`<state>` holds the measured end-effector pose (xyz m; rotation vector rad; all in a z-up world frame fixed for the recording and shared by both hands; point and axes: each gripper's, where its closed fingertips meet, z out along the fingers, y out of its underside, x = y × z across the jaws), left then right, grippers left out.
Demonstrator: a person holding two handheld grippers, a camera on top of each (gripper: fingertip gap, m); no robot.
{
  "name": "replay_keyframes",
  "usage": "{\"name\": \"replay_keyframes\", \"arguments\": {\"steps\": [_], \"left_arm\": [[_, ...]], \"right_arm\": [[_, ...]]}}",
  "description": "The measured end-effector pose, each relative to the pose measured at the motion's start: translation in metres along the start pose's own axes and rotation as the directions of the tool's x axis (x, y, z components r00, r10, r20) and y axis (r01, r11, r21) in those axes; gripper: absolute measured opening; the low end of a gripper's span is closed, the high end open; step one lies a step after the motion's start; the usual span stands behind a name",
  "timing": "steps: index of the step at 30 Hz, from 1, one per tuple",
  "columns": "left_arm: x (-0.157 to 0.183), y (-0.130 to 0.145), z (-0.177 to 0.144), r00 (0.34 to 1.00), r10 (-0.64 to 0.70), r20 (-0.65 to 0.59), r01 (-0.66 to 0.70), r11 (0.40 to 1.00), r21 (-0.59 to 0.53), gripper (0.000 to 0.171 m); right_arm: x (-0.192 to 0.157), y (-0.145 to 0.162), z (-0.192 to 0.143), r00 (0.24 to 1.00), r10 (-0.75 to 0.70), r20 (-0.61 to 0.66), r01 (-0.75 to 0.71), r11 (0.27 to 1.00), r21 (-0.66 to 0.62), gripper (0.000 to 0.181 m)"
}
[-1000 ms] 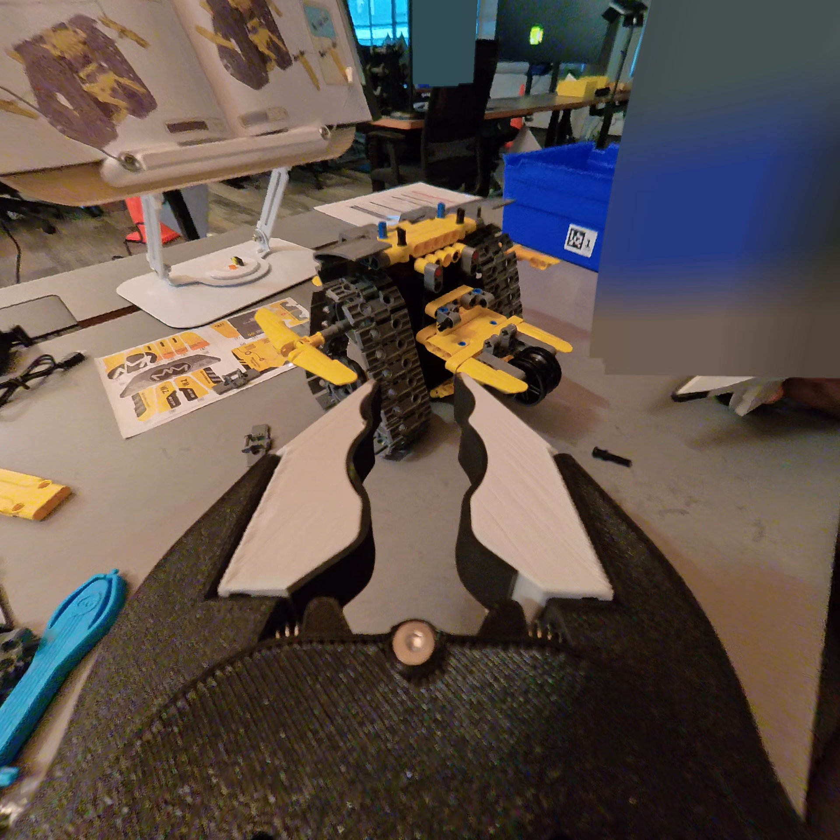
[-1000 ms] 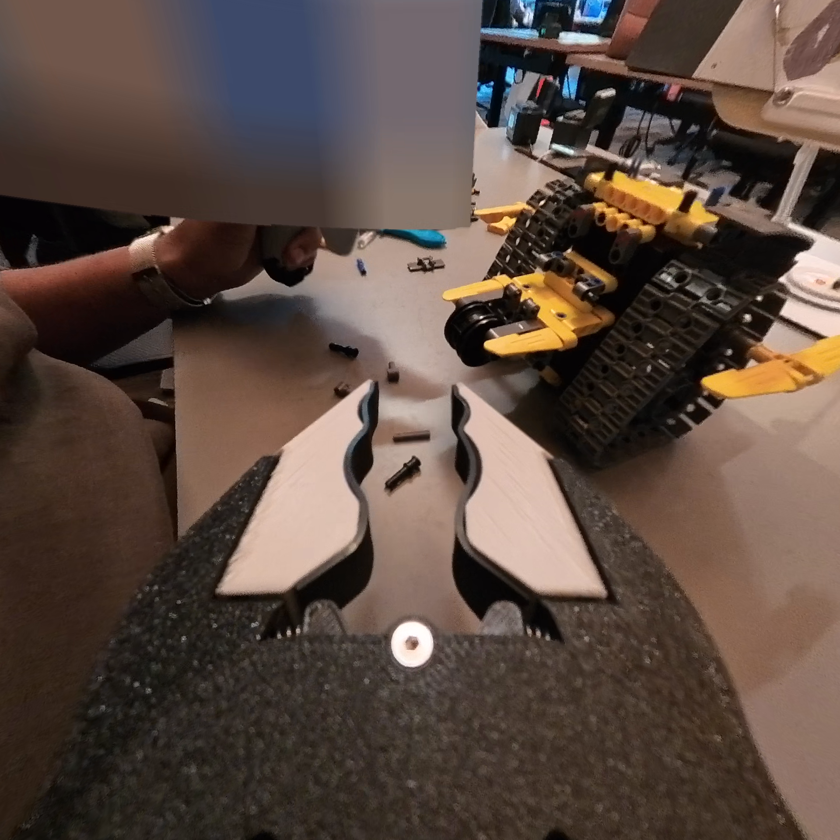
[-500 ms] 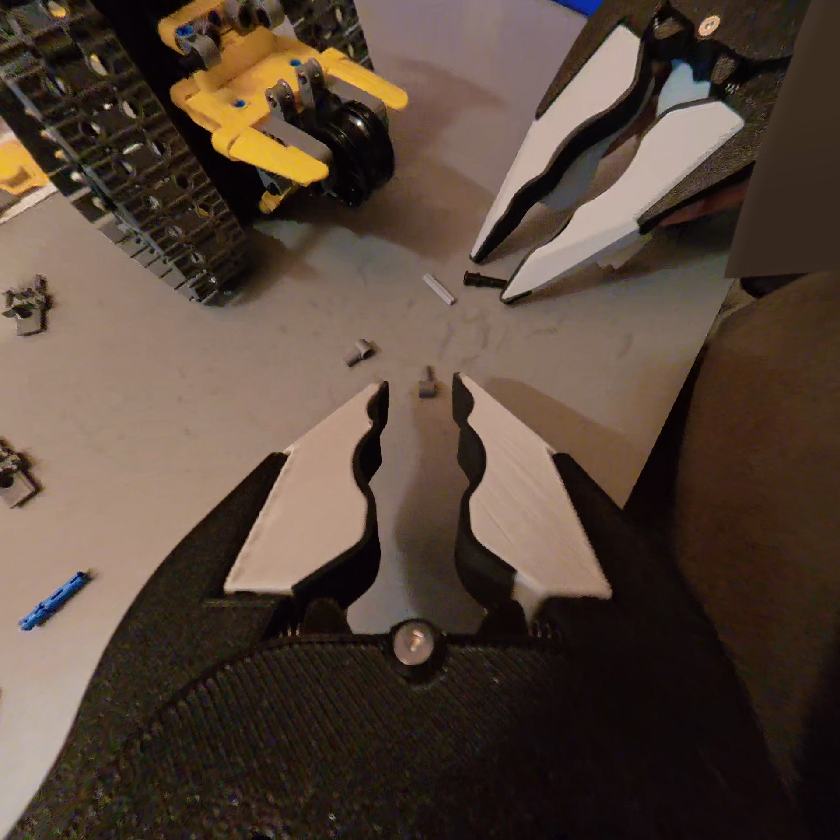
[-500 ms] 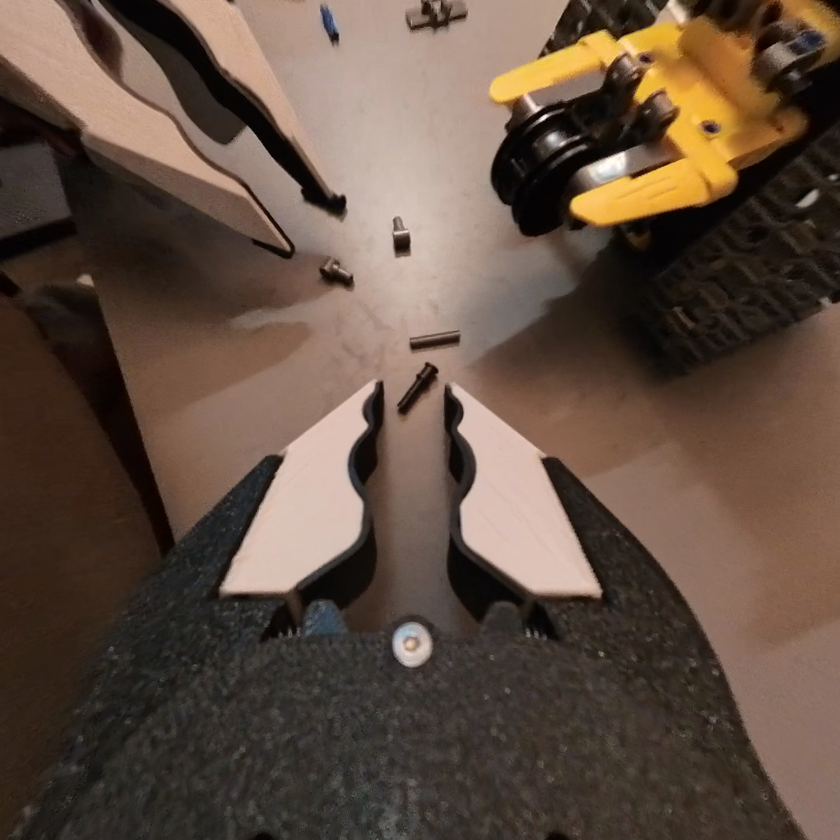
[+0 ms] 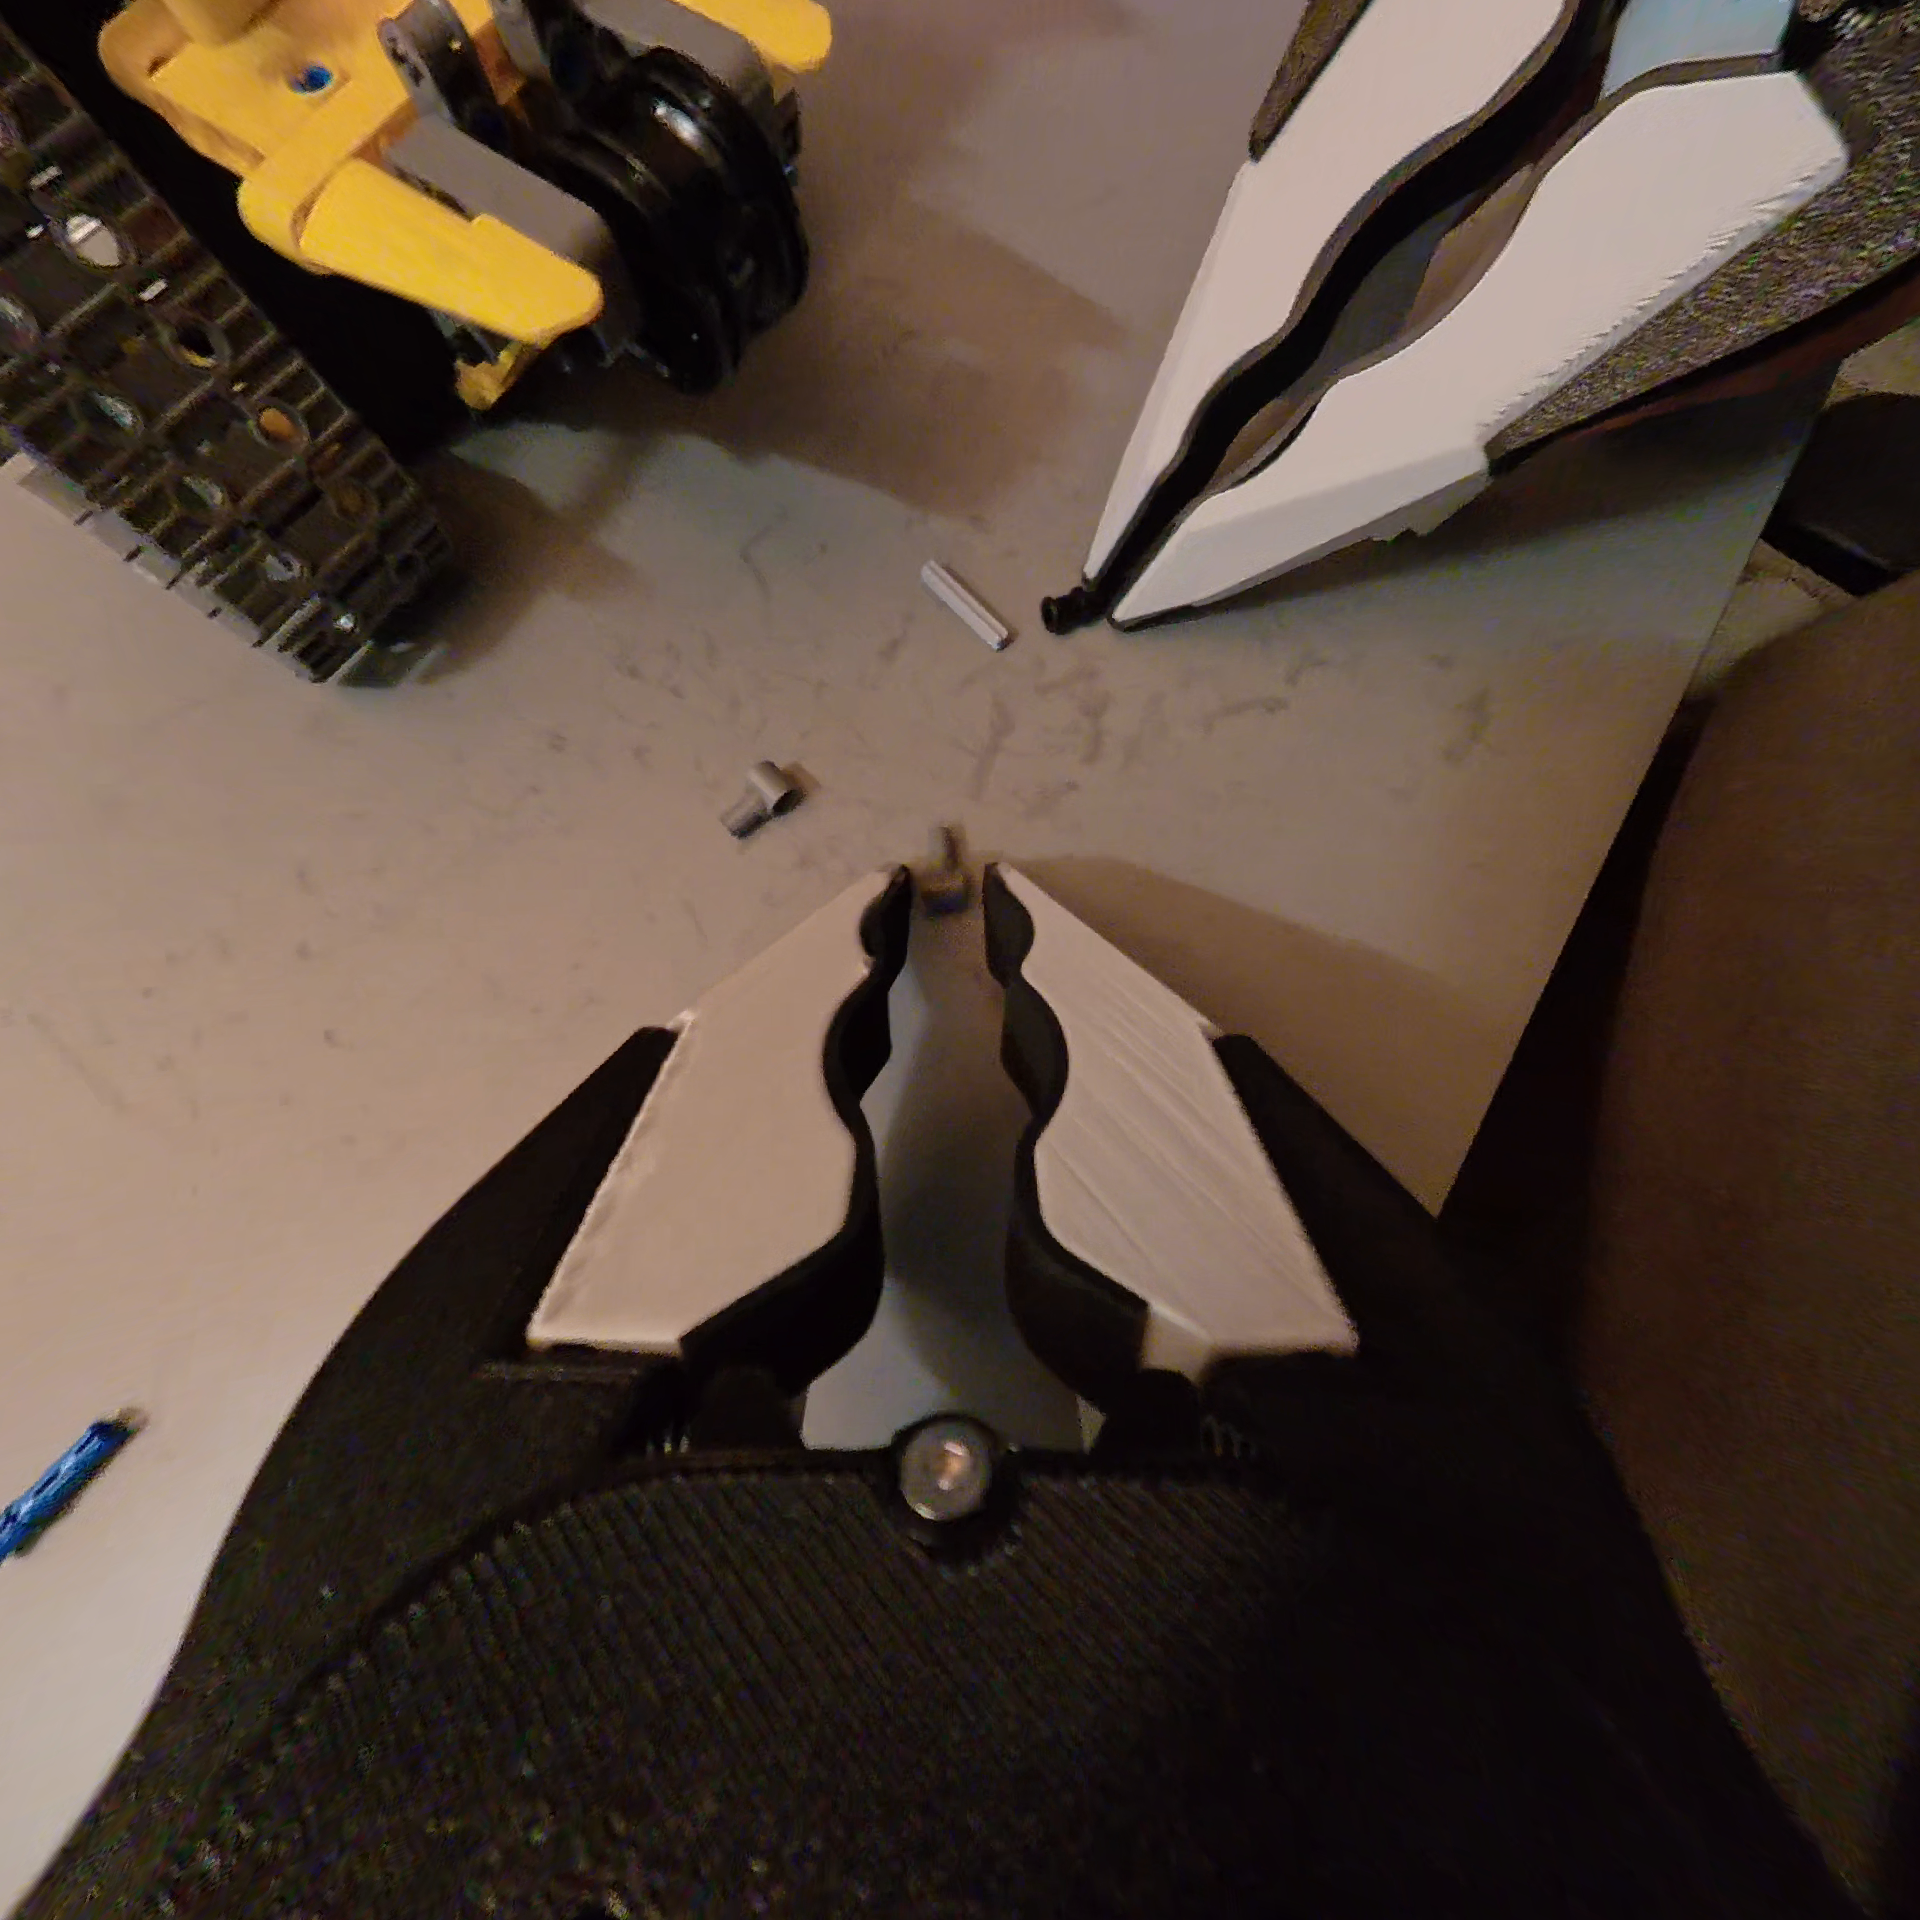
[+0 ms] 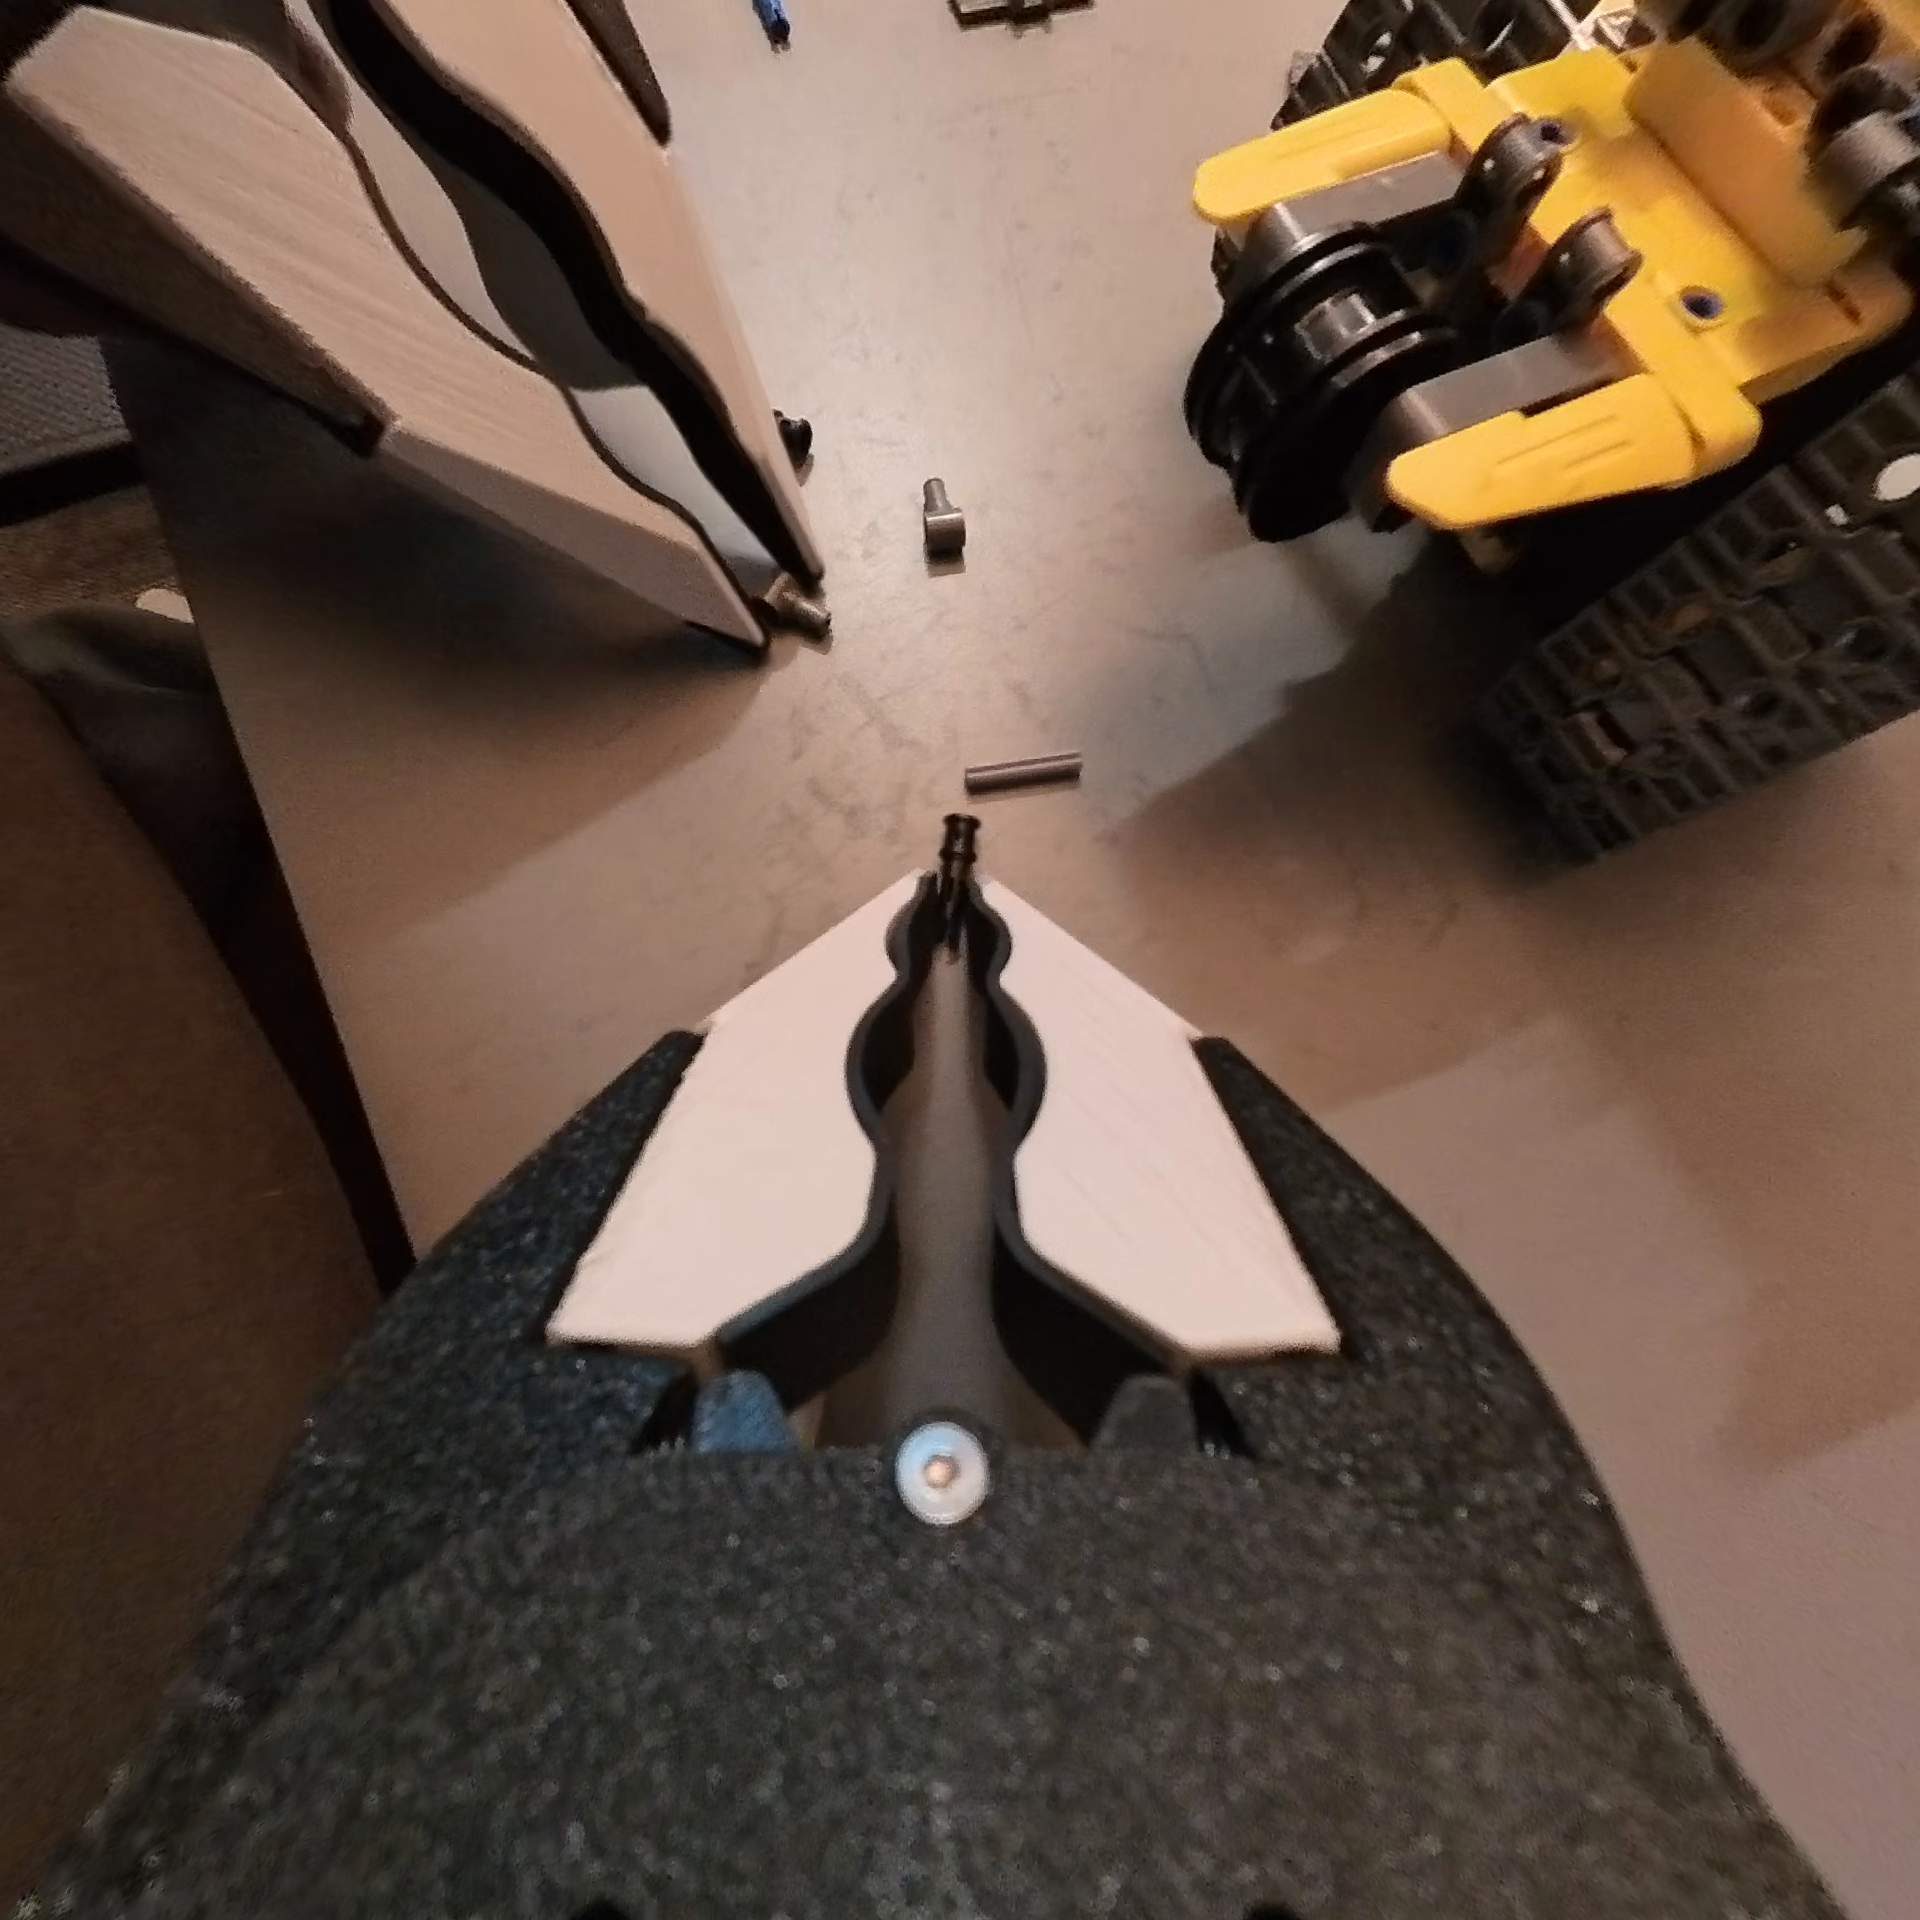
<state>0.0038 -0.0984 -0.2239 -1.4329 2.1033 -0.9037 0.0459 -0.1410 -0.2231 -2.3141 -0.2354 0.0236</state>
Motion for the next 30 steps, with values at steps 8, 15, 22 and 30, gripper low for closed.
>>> {"name": "replay_keyframes", "arguments": {"steps": [8, 15, 22, 30], "left_arm": [[0.044, -0.011, 0.011, 0.950, 0.193, -0.244, -0.194, 0.981, 0.021, 0.005], [0.046, -0.015, 0.015, 0.923, 0.277, -0.266, -0.276, 0.960, 0.042, 0.023], [0.021, -0.011, 0.005, 0.984, 0.152, -0.090, -0.149, 0.988, 0.042, 0.017], [0.048, -0.021, -0.001, 0.984, 0.019, -0.175, -0.002, 0.996, 0.092, 0.027]], "right_arm": [[-0.013, 0.004, -0.008, 0.992, 0.071, 0.100, -0.072, 0.997, 0.009, 0.004], [-0.016, 0.011, -0.014, 0.985, 0.130, 0.114, -0.131, 0.991, -0.002, 0.004], [-0.024, 0.013, -0.018, 0.960, 0.231, 0.157, -0.232, 0.973, -0.009, 0.012], [-0.043, 0.016, -0.025, 0.920, 0.319, 0.228, -0.320, 0.947, -0.034, 0.014]]}}
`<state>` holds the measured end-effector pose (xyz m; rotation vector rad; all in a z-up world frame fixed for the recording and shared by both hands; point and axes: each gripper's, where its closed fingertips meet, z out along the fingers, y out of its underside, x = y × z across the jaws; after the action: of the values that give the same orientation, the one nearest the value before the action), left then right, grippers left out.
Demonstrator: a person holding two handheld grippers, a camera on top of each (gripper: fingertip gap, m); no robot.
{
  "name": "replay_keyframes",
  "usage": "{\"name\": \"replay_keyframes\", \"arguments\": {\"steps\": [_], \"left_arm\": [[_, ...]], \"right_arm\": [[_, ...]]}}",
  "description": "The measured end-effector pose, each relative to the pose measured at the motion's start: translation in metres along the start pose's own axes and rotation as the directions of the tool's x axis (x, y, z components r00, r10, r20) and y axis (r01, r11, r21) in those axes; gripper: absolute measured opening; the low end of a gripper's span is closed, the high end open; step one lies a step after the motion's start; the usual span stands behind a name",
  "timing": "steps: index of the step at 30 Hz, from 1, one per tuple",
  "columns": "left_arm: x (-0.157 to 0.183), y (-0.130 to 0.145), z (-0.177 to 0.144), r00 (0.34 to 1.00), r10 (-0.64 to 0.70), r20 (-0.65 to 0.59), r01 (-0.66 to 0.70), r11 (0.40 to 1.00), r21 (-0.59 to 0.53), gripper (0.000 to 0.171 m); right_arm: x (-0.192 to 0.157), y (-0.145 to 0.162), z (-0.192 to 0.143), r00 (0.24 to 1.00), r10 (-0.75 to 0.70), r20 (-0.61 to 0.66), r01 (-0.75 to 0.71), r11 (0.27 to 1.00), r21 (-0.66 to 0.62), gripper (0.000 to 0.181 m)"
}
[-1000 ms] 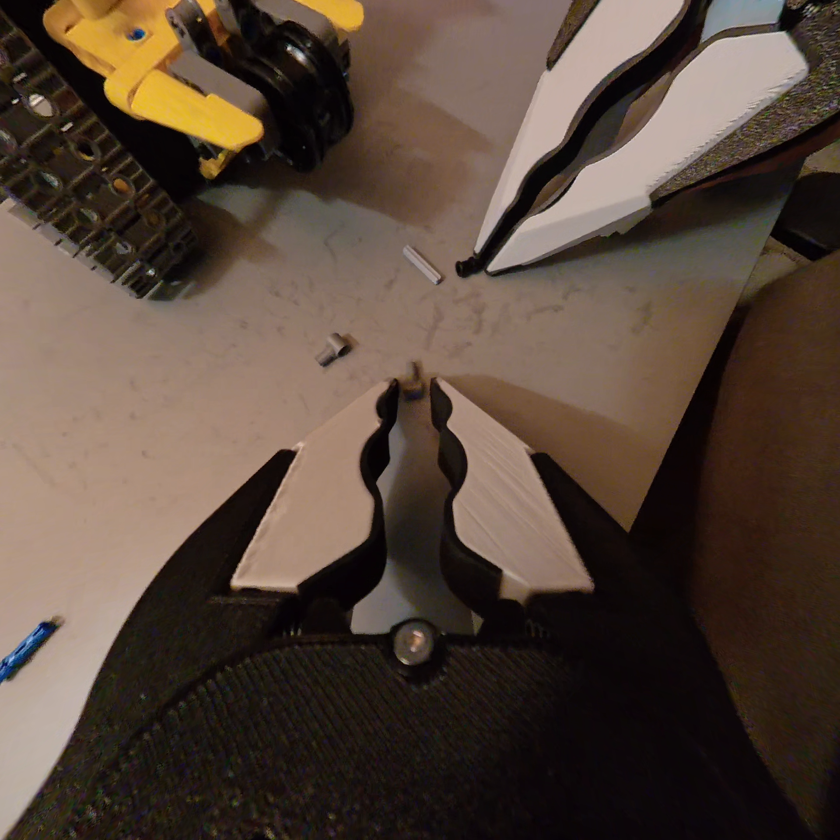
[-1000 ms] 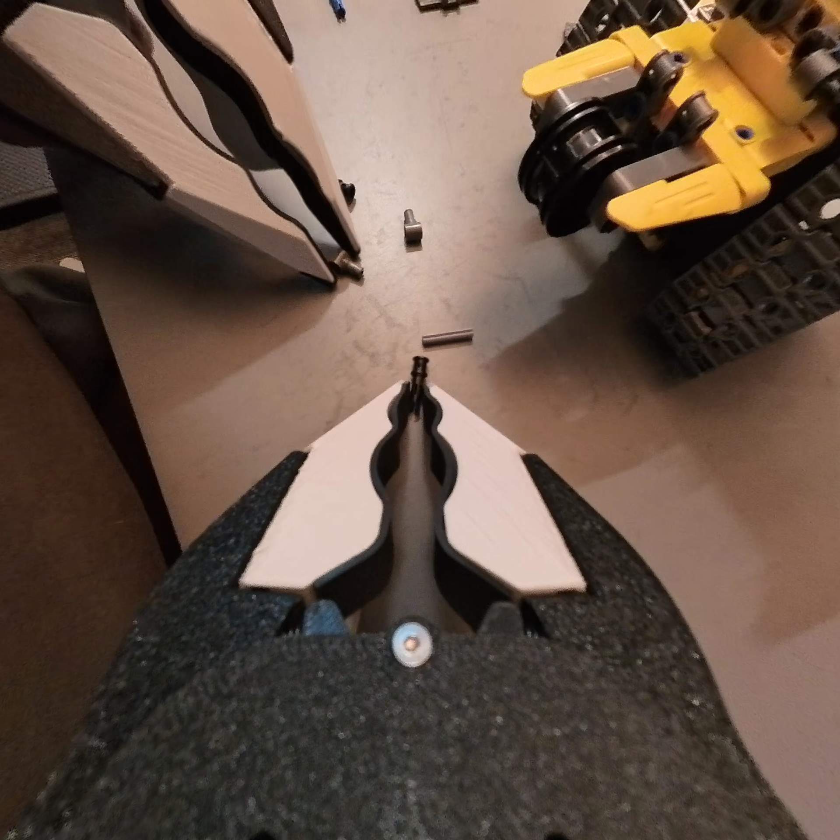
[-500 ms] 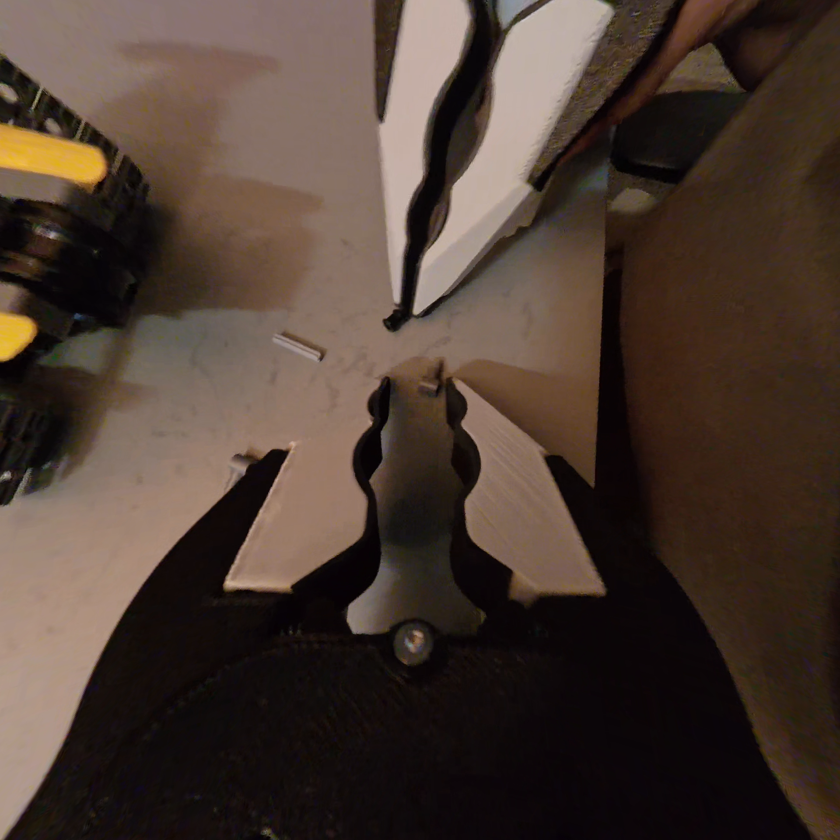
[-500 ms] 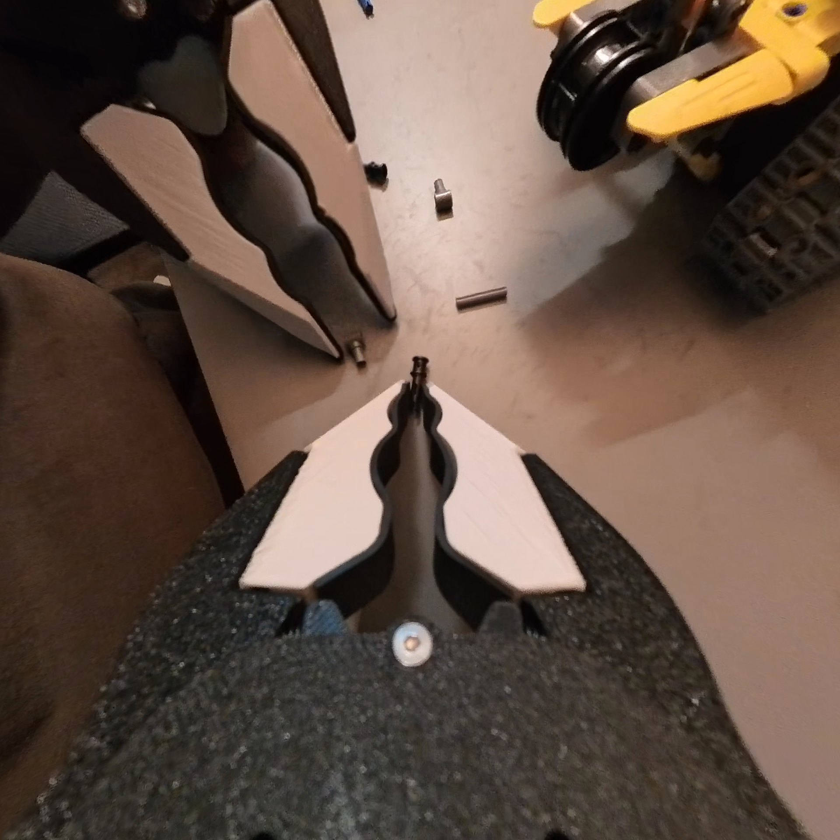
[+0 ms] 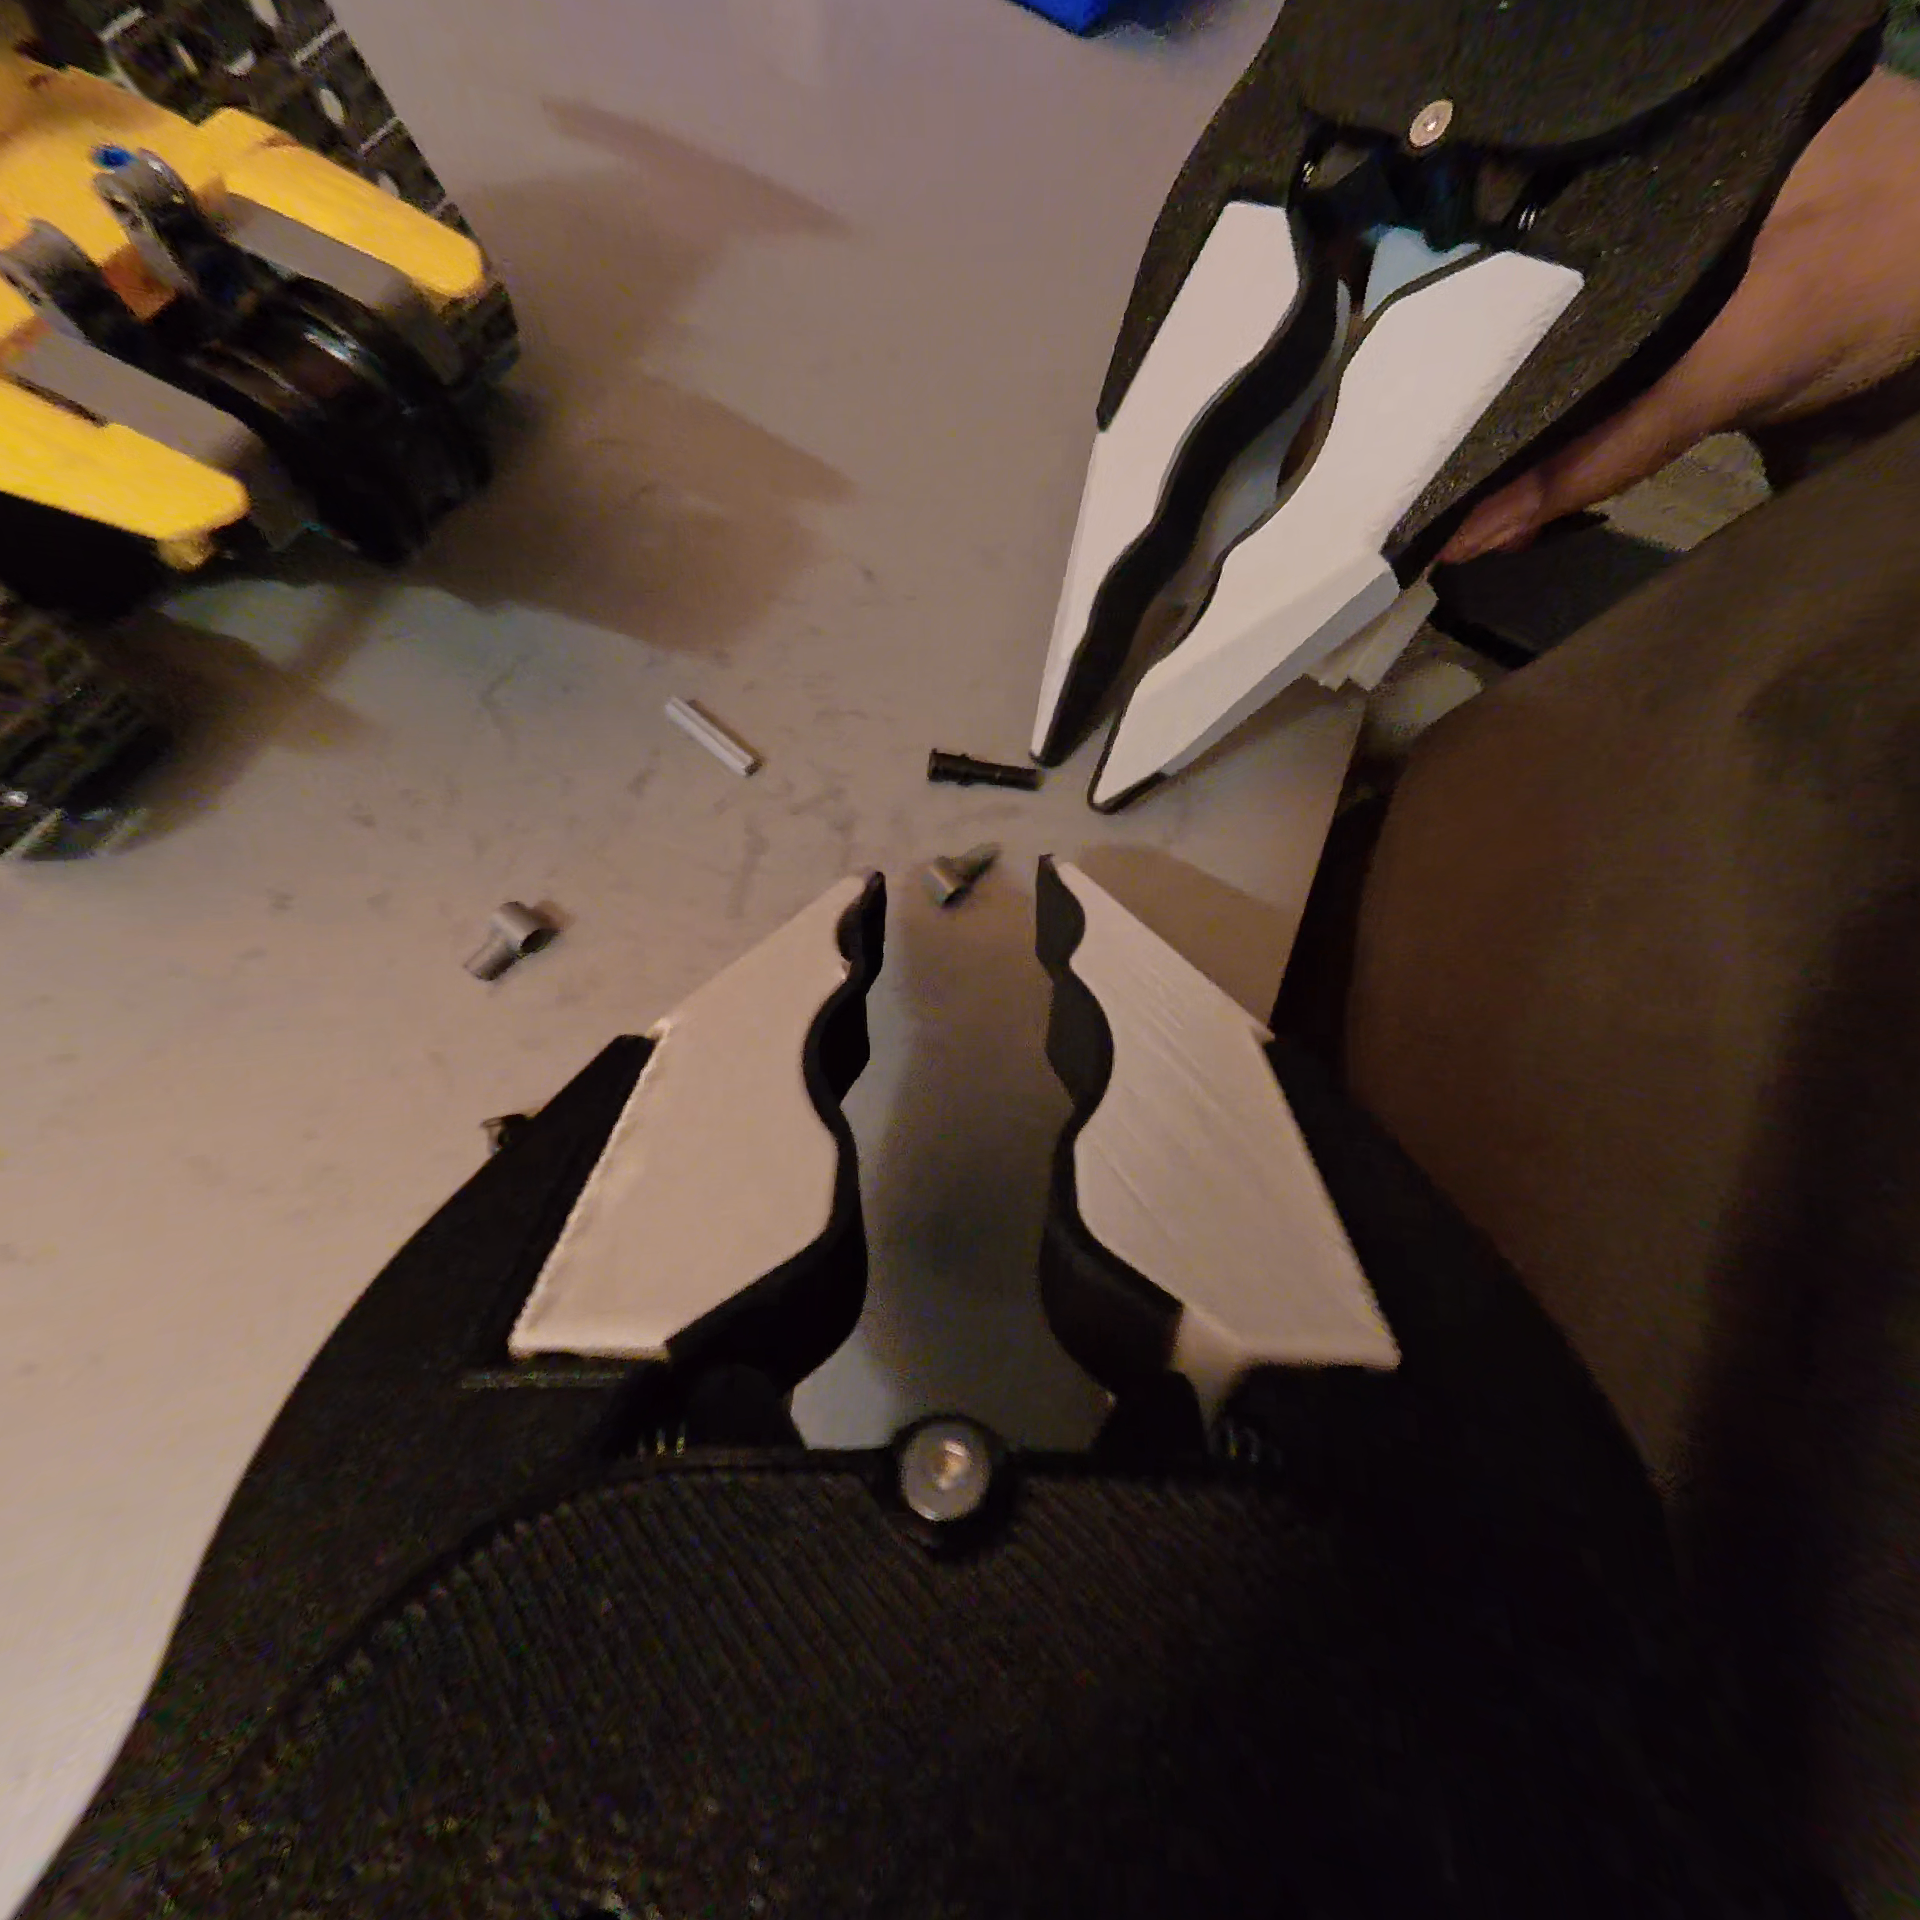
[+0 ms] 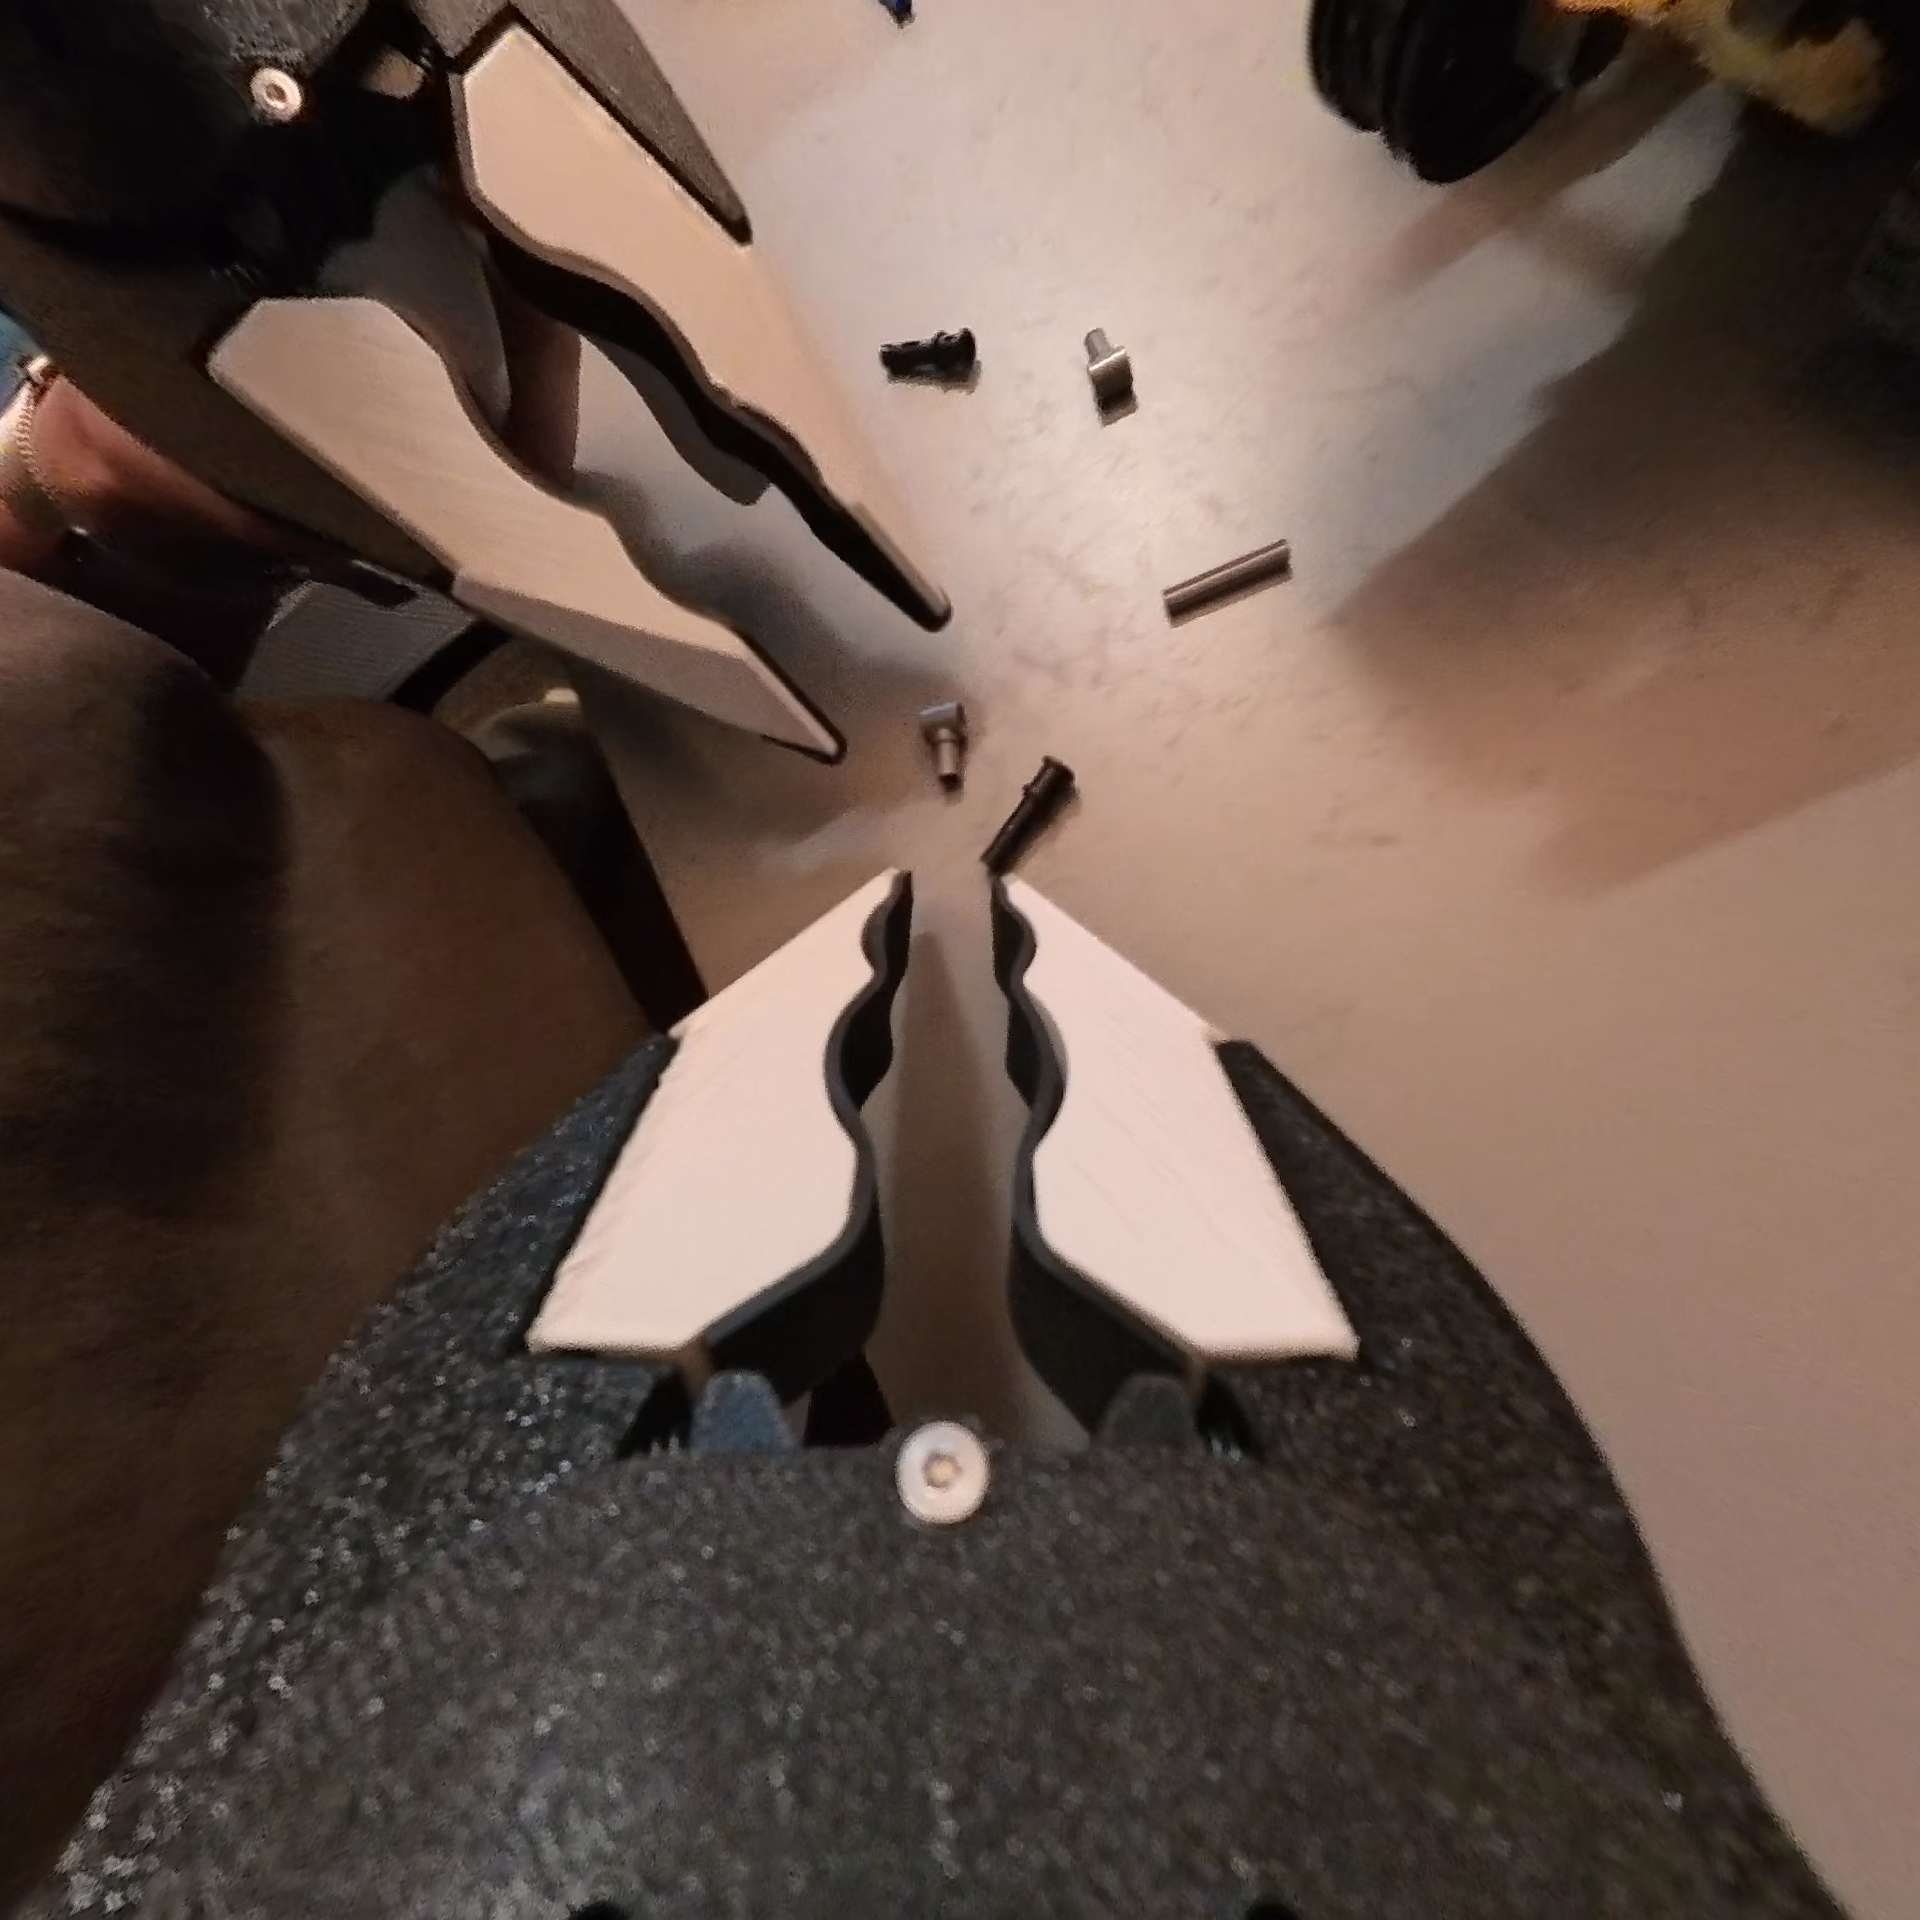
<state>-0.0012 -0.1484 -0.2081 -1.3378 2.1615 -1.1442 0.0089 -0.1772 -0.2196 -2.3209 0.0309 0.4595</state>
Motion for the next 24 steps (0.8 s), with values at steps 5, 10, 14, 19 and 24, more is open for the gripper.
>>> {"name": "replay_keyframes", "arguments": {"steps": [5, 10, 14, 19, 24], "left_arm": [[-0.003, -0.002, 0.007, 0.994, -0.018, 0.111, 0.019, 1.000, -0.007, 0.030], [-0.004, 0.000, 0.013, 0.983, -0.056, 0.174, 0.060, 0.998, -0.021, 0.031], [-0.010, 0.006, 0.013, 0.973, -0.056, 0.224, 0.069, 0.996, -0.048, 0.027], [-0.011, 0.009, 0.012, 0.973, -0.032, 0.230, 0.051, 0.996, -0.076, 0.018], [-0.018, 0.014, 0.005, 0.968, -0.027, 0.248, 0.053, 0.994, -0.095, 0.018]], "right_arm": [[-0.007, 0.000, 0.000, 0.998, -0.044, 0.036, 0.044, 0.999, 0.010, 0.016], [0.004, -0.007, -0.009, 0.998, -0.058, 0.035, 0.056, 0.997, 0.054, 0.017], [0.006, -0.005, -0.007, 0.997, -0.078, 0.030, 0.077, 0.996, 0.039, 0.019], [0.006, -0.003, -0.003, 0.993, -0.117, 0.019, 0.117, 0.993, 0.011, 0.020], [0.000, -0.002, 0.002, 0.990, -0.140, 0.035, 0.141, 0.990, -0.009, 0.020]]}}
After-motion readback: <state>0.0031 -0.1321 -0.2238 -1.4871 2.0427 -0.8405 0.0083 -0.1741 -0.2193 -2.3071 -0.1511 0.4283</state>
